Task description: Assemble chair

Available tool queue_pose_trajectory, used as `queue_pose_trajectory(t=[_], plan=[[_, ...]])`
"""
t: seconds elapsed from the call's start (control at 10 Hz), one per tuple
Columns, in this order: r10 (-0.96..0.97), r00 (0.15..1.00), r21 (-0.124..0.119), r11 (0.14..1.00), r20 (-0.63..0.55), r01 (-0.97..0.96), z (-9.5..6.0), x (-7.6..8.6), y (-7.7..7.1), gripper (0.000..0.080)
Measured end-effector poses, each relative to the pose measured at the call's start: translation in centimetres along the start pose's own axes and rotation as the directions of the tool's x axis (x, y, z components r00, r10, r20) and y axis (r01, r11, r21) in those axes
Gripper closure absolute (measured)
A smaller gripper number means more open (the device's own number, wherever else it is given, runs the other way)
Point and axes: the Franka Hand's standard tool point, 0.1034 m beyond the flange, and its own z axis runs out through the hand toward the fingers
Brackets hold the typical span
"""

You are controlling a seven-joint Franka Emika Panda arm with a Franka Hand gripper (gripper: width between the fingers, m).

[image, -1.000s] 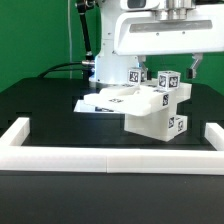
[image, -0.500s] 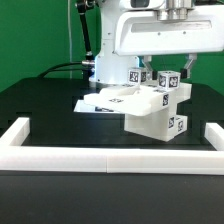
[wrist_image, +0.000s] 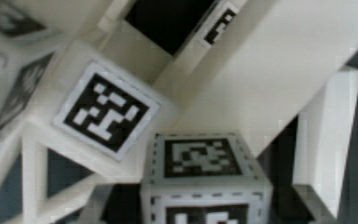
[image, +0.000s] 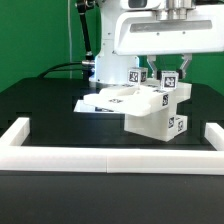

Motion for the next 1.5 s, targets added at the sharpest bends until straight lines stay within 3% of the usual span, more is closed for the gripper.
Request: queue_pose_trajectory(t=[0.6,1.1,1.5], plan=[[0.436,0.900,0.009,0.900,-0.002,-0.436,-0.01,0.10,-0.15,0.0512],[0.708,0.707,0.017,0.707,-0.006,-0.707,0.00,0.27,-0.31,0.0512],[0.869,0.494,0.022,0.494,0.006,-0.869,0.03,0.18,-0.69,0.0512]])
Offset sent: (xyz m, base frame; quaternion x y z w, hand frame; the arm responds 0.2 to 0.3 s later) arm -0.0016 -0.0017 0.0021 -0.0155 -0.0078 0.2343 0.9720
